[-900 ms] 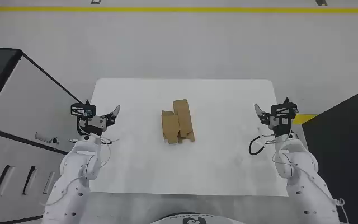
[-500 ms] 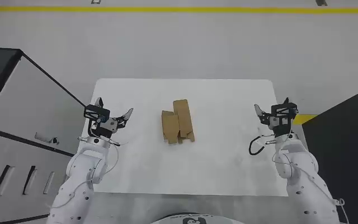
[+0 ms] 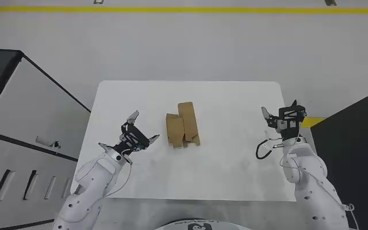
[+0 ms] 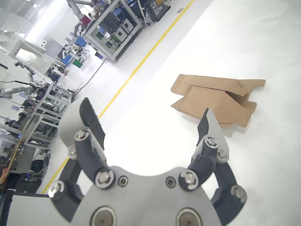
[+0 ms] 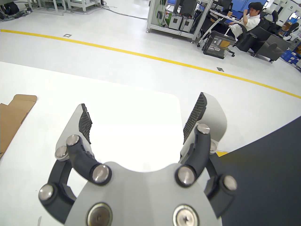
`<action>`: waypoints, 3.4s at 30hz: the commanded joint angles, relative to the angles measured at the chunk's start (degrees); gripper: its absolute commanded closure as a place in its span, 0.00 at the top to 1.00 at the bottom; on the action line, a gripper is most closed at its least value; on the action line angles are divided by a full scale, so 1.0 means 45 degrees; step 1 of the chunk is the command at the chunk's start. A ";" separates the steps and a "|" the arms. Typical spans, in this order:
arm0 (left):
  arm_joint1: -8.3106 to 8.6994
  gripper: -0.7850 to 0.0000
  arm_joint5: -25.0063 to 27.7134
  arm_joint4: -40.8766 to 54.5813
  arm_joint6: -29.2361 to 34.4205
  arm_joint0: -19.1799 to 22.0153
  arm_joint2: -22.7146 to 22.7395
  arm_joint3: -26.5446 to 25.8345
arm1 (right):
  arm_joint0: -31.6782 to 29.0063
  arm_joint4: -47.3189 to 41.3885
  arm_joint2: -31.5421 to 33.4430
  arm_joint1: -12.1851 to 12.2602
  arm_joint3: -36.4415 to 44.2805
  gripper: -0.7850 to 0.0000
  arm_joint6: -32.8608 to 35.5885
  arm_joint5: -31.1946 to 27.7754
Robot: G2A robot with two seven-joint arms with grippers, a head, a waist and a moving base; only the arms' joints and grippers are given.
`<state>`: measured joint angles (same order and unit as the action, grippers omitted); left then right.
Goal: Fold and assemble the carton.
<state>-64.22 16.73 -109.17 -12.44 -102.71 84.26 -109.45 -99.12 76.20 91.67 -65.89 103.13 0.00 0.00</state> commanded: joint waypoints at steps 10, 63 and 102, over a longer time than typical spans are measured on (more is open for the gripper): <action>-0.0058 1.00 -0.0410 -0.4780 0.1216 0.0577 -0.2692 -0.0345 | 0.0000 0.0000 0.0000 0.0000 0.0000 1.00 0.0000 0.0000; -0.1210 1.00 -0.1471 -0.8750 0.7525 0.2694 -0.7791 0.2264 | 0.0000 0.0000 0.0000 0.0000 0.0000 1.00 0.0000 0.0000; -0.1612 0.48 -0.2281 -0.9066 0.8044 0.2788 -0.7642 0.3557 | 0.0000 0.0000 0.0000 0.0000 0.0000 1.00 0.0000 0.0000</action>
<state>-71.43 6.50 -149.69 23.63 -90.17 49.94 -93.49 -99.12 76.20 91.67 -65.89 103.13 0.00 0.00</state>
